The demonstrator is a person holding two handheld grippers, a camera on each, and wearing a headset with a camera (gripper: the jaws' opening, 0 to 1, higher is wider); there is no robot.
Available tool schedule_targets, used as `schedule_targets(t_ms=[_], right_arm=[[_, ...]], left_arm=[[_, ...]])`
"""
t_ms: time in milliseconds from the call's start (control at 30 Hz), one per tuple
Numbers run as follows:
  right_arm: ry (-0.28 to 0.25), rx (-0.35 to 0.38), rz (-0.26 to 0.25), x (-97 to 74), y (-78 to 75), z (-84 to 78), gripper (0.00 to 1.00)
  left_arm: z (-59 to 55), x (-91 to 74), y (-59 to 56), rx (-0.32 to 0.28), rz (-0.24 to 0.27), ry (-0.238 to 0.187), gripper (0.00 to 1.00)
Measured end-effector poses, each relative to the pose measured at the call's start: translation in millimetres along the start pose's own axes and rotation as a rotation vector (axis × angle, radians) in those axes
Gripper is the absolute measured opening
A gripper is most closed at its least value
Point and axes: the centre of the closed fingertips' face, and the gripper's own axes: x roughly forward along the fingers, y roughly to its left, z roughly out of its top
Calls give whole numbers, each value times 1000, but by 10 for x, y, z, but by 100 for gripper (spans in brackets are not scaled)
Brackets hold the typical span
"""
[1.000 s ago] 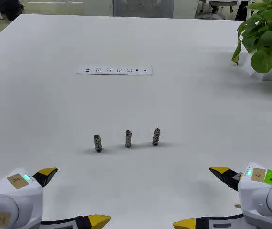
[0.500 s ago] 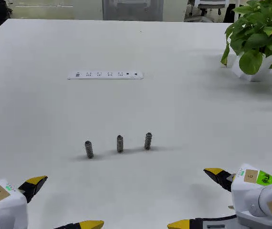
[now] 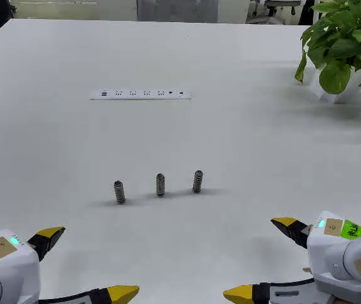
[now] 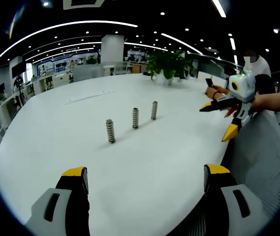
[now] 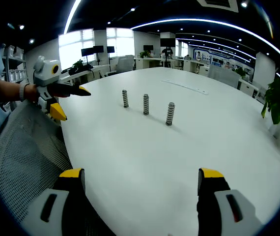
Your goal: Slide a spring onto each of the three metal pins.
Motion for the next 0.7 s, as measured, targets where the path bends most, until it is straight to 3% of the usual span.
schedule_targets(t_ms=[700], right_arm=[[-24, -4, -6, -4, -19, 47, 97]], left_arm=[[-2, 6, -3, 14, 0, 5, 100]])
